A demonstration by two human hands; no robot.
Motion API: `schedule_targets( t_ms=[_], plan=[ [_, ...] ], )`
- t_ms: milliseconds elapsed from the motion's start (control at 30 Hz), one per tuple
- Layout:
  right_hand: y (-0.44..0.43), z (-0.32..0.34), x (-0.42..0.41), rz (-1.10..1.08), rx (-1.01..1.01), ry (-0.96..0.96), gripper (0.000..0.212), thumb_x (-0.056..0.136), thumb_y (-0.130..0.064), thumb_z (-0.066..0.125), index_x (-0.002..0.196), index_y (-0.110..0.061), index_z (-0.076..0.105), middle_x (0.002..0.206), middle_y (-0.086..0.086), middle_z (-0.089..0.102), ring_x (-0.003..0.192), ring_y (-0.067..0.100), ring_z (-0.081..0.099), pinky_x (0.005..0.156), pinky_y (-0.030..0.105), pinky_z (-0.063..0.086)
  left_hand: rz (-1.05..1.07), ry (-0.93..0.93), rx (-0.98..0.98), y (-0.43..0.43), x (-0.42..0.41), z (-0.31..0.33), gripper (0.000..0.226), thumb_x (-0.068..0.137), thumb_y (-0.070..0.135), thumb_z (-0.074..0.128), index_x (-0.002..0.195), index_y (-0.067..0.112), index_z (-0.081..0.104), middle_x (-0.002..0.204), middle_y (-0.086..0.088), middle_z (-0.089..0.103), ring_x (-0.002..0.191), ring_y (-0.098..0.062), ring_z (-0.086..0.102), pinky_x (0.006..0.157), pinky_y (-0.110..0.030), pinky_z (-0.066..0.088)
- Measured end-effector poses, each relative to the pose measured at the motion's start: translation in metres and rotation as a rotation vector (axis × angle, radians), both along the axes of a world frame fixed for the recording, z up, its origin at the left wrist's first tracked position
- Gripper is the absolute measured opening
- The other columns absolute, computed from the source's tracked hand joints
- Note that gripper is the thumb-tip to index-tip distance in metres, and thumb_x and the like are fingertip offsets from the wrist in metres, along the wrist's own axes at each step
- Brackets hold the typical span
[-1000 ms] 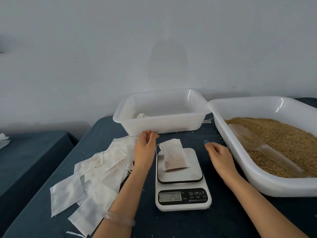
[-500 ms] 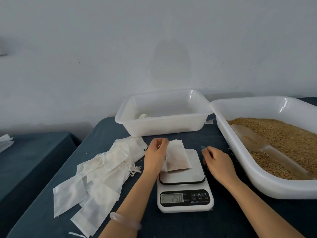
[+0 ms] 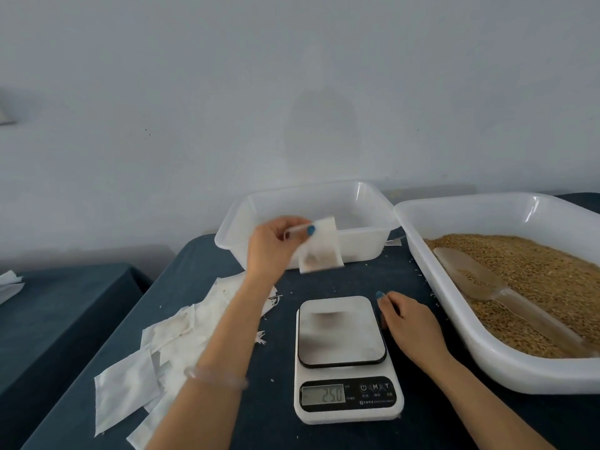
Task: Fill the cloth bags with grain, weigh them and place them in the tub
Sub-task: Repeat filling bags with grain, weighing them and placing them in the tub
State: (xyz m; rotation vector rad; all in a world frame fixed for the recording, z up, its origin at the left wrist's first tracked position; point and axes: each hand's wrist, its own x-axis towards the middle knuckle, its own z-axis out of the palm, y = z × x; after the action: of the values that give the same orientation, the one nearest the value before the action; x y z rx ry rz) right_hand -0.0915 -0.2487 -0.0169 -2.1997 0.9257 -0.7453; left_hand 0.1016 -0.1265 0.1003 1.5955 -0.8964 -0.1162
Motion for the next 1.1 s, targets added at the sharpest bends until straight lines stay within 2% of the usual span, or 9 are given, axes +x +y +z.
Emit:
schedule_targets(
  t_ms=[67, 167, 333, 533, 700, 833, 967, 1033, 1100],
  plan=[
    [0.0, -0.001, 0.0, -0.005, 0.001, 0.008, 0.044, 0.1, -0.041, 0.044, 0.063, -0.017, 0.045, 0.057, 0.001, 0.053, 0.049, 0.011, 0.046, 0.05, 0.029, 0.034, 0.078, -0.016, -0.049, -0.013, 0.018, 0.024, 0.015, 0.085, 0.022, 0.076, 0.08, 0.036, 0.072, 0.072, 0.015, 0.072, 0.066, -0.008, 0.063, 0.069, -0.026, 0.052],
    [-0.001, -0.002, 0.001, -0.007, -0.006, 0.017, 0.043, 0.1, -0.04, 0.045, 0.062, -0.019, 0.043, 0.055, -0.001, 0.049, 0.047, 0.008, 0.042, 0.048, 0.025, 0.031, 0.159, -0.05, -0.066, -0.036, 0.043, 0.049, 0.014, 0.087, 0.019, 0.071, 0.081, 0.031, 0.069, 0.077, 0.011, 0.074, 0.077, -0.007, 0.07, 0.076, -0.023, 0.054],
    [0.0, -0.002, 0.001, -0.004, -0.042, 0.045, 0.042, 0.101, -0.04, 0.044, 0.063, -0.022, 0.043, 0.053, -0.002, 0.047, 0.046, 0.008, 0.043, 0.046, 0.023, 0.029, 0.184, -0.205, 0.181, -0.07, 0.066, 0.039, 0.015, 0.089, 0.015, 0.068, 0.08, 0.025, 0.062, 0.079, 0.015, 0.064, 0.075, -0.001, 0.058, 0.055, -0.002, 0.039],
    [-0.001, -0.004, 0.001, -0.01, -0.046, 0.064, 0.042, 0.1, -0.041, 0.044, 0.062, -0.024, 0.042, 0.052, -0.004, 0.045, 0.044, 0.008, 0.042, 0.045, 0.022, 0.027, 0.165, -0.288, 0.701, -0.077, 0.088, -0.004, 0.002, 0.09, 0.014, 0.062, 0.091, 0.016, 0.062, 0.106, -0.004, 0.068, 0.1, -0.023, 0.062, 0.081, -0.03, 0.05],
    [-0.001, -0.004, 0.002, -0.009, -0.04, 0.061, 0.042, 0.1, -0.042, 0.044, 0.062, -0.024, 0.043, 0.051, -0.004, 0.045, 0.044, 0.007, 0.041, 0.044, 0.02, 0.027, 0.013, -0.404, 0.946, -0.066, 0.095, 0.005, 0.032, 0.102, 0.041, 0.046, 0.092, 0.013, 0.06, 0.096, -0.006, 0.059, 0.091, -0.027, 0.054, 0.075, -0.031, 0.039],
    [-0.001, -0.003, 0.002, -0.008, -0.042, 0.068, 0.042, 0.1, -0.041, 0.045, 0.062, -0.025, 0.042, 0.051, -0.004, 0.044, 0.043, 0.006, 0.04, 0.044, 0.019, 0.025, 0.087, -0.381, 0.726, -0.037, 0.095, 0.02, 0.026, 0.1, 0.034, 0.046, 0.085, 0.029, 0.067, 0.105, 0.007, 0.07, 0.096, -0.019, 0.062, 0.083, -0.035, 0.05],
    [-0.002, -0.004, 0.001, -0.005, -0.035, 0.047, 0.043, 0.099, -0.043, 0.046, 0.06, -0.024, 0.04, 0.05, -0.005, 0.044, 0.043, 0.007, 0.039, 0.044, 0.021, 0.026, 0.356, -0.407, 0.581, 0.004, 0.088, 0.033, 0.027, 0.098, 0.034, 0.045, 0.079, 0.029, 0.063, 0.072, 0.017, 0.07, 0.077, -0.01, 0.067, 0.061, -0.026, 0.046],
    [-0.002, -0.005, 0.002, 0.001, -0.026, 0.039, 0.044, 0.099, -0.043, 0.046, 0.06, -0.023, 0.041, 0.05, -0.004, 0.044, 0.043, 0.007, 0.038, 0.045, 0.023, 0.027, 0.484, -0.453, 0.716, 0.032, 0.084, 0.034, 0.028, 0.095, 0.032, 0.047, 0.076, 0.021, 0.064, 0.065, 0.011, 0.067, 0.066, -0.015, 0.064, 0.057, -0.025, 0.043],
    [-0.003, -0.005, 0.002, 0.0, -0.029, 0.045, 0.044, 0.099, -0.044, 0.046, 0.061, -0.022, 0.042, 0.051, -0.003, 0.047, 0.045, 0.008, 0.04, 0.046, 0.025, 0.029, 0.502, -0.511, 1.082, 0.061, 0.079, 0.031, 0.023, 0.091, 0.028, 0.055, 0.072, 0.017, 0.06, 0.068, 0.006, 0.061, 0.062, -0.015, 0.056, 0.055, -0.024, 0.039]
  ],
)
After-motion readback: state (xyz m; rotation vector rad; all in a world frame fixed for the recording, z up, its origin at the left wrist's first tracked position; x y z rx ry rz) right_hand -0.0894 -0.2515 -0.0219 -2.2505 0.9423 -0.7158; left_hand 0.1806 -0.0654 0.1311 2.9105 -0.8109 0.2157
